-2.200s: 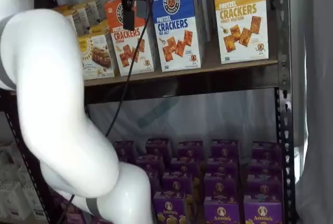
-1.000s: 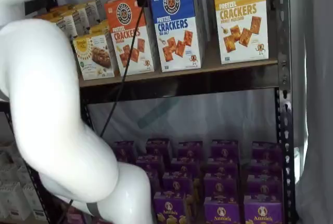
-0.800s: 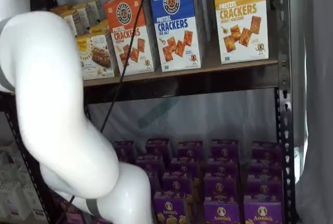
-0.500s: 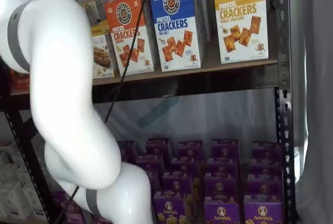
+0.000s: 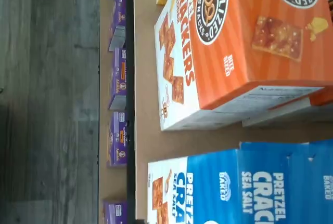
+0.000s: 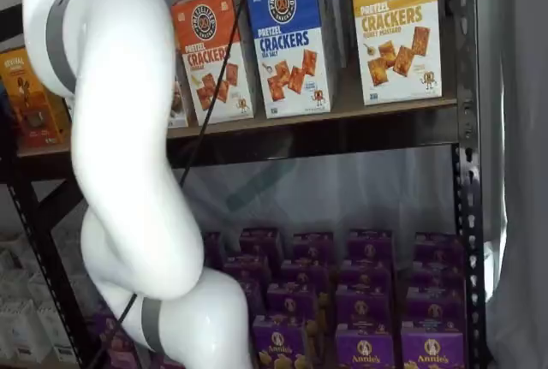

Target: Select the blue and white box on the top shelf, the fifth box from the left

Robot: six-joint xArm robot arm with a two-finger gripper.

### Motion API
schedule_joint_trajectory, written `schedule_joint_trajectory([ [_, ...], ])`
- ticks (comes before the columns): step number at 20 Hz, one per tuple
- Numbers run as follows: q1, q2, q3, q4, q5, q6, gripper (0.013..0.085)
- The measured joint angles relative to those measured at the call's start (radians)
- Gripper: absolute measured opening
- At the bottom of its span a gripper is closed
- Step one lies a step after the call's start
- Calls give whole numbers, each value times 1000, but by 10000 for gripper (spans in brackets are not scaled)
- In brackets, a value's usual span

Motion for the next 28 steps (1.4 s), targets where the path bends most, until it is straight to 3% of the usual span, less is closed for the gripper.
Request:
schedule_joint_trajectory([
  [14,1,32,15,29,-23,3,850],
  [20,-18,34,24,72,-36,1,850],
  [28,-27,21,67,86,-79,-13,850],
])
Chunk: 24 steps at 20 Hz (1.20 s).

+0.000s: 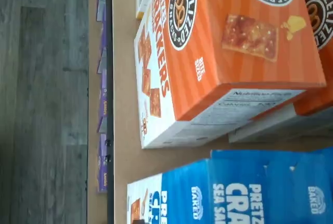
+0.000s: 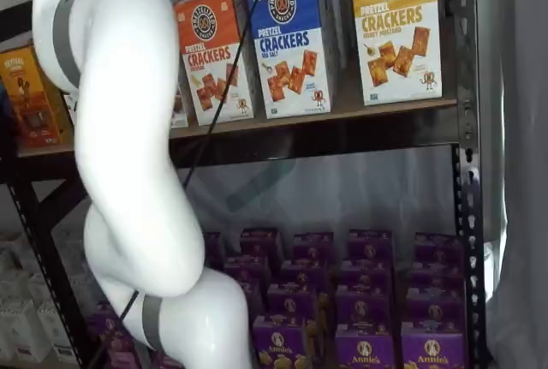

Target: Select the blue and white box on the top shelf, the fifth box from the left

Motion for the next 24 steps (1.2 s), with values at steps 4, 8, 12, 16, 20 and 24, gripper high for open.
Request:
schedule_joint_trajectory([
  [4,-4,-6,22,-1,-21,-11,850],
  [8,-12,-13,41,16,-38,-16,850],
  [12,-25,-10,33,52,-38,-13,850],
  [16,-24,-6,30,45,-47,-15,850],
  [20,-20,0,34,36,-59,-20,850],
  [24,-10,7,37,1,-65,-27,850],
])
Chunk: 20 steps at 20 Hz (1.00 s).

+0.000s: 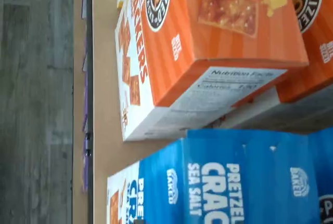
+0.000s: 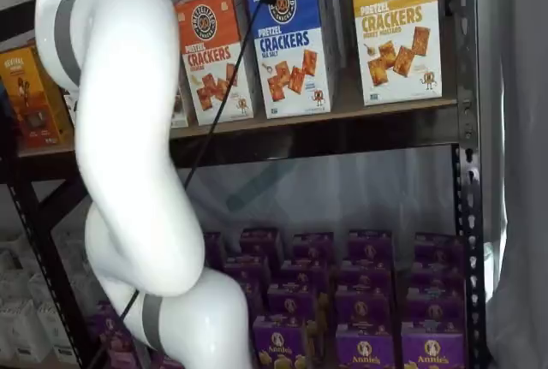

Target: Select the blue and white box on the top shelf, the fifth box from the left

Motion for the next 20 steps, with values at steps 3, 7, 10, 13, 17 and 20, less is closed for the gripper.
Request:
schedule_joint_trajectory([
  [3,7,6,-6,-23,13,-2,850],
  [7,23,-4,7,-59,14,0,850],
  [10,39,-19,27,-84,6,5,850],
  [13,56,-33,48,-113,-4,11,850],
  [17,74,-45,70,-135,-14,19,850],
  [20,82,-48,77,-142,-13,25,850],
])
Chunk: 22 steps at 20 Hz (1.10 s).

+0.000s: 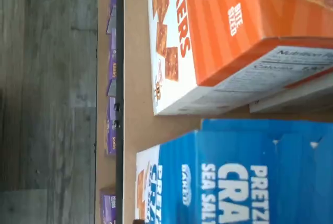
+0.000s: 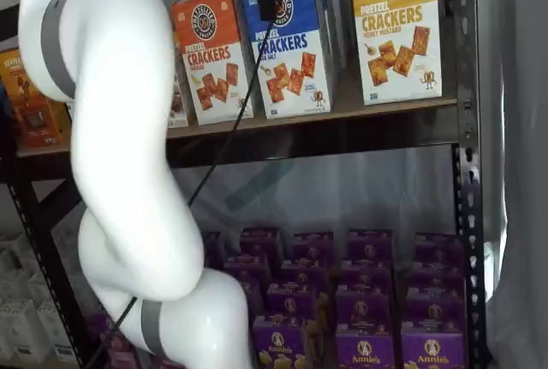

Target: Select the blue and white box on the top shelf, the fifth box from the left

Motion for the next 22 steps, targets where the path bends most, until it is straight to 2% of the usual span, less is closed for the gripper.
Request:
schedule_joint_trajectory([
  [4,1,5,-5,2,9,3,850],
  [6,0,7,-8,1,11,1,770],
  [7,-1,7,-9,0,11,1,770],
  [9,-3,9,-10,0,9,-2,690],
  [10,-4,9,-11,1,9,-3,690],
  [11,-5,10,-12,2,9,-3,650],
  [22,-14,8,-17,6,10,-10,650],
])
